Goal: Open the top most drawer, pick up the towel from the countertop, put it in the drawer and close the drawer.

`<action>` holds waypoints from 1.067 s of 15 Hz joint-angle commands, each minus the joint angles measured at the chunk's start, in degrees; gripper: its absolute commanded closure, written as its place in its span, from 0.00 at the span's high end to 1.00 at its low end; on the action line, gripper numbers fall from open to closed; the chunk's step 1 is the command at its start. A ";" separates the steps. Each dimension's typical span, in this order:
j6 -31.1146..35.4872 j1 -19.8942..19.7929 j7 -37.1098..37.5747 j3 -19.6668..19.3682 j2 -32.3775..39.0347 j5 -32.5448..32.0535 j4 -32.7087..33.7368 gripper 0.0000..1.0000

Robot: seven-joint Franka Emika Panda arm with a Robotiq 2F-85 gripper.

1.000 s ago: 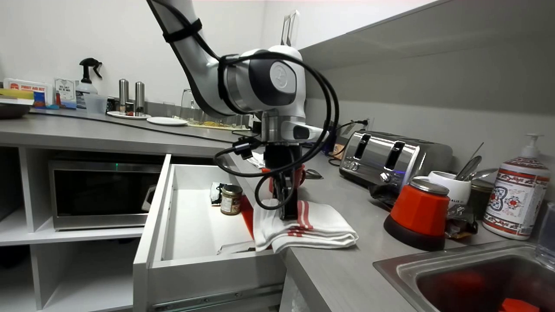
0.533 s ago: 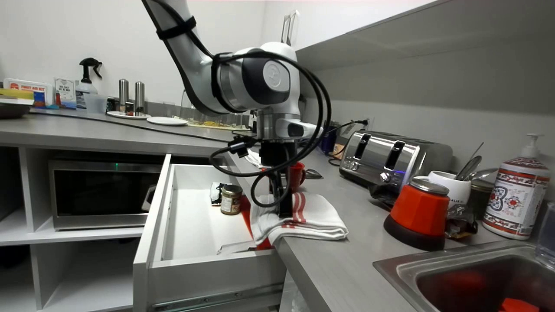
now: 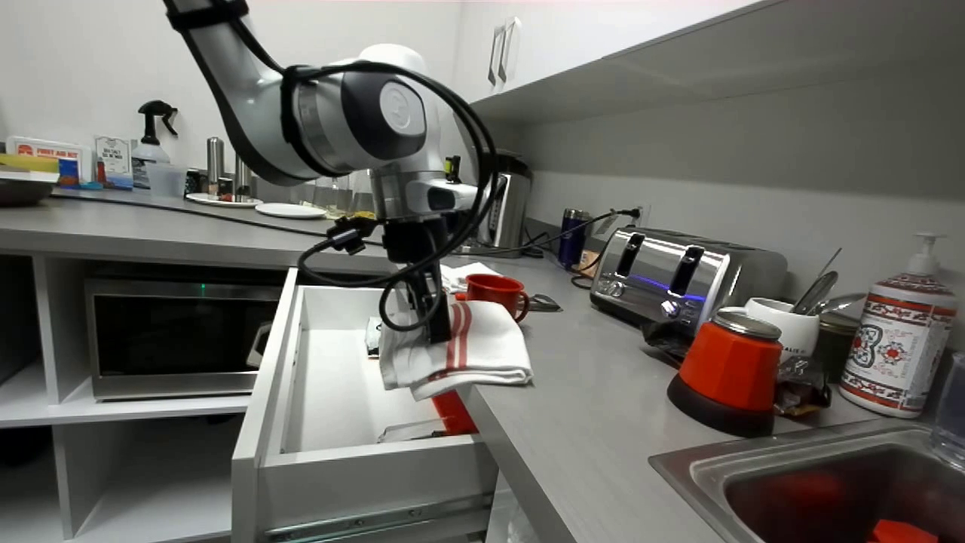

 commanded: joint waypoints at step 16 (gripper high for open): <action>-4.01 5.67 11.00 9.15 -9.37 -16.14 -7.63 0.00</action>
